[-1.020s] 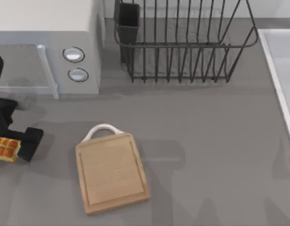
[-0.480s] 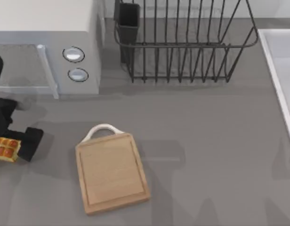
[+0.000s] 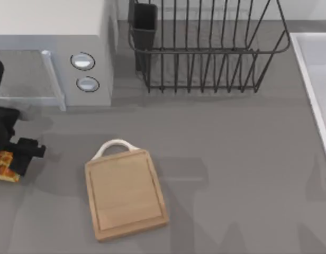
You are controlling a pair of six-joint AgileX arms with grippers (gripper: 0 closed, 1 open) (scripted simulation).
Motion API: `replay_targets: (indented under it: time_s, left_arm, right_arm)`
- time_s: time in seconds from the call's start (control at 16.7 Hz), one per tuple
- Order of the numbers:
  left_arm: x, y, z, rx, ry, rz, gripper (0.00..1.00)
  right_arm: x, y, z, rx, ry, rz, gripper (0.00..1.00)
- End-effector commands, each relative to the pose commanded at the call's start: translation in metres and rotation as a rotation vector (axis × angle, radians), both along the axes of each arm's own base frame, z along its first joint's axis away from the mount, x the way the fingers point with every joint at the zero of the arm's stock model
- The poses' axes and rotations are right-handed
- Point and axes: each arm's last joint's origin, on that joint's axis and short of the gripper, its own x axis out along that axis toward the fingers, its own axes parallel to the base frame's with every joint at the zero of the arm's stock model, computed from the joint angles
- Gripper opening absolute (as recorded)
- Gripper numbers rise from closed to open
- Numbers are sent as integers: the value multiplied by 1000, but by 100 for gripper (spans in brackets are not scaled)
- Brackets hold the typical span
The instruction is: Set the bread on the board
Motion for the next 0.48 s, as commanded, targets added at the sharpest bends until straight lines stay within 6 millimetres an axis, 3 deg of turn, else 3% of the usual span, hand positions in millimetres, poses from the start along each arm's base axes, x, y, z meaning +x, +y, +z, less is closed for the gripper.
replay_targets:
  time_s: [0.24,0.3,0.48]
  left_arm:
    - [0,0,0,0,0,0,0]
    - [-4,0,12,-2,-2,3,0]
    - [-9,-2,17,5,4,0,0]
  right_arm:
    - [0,0,0,0,0,0,100]
    - [0,0,0,0,0,0,100]
    - [0,0,0,0,0,0,100]
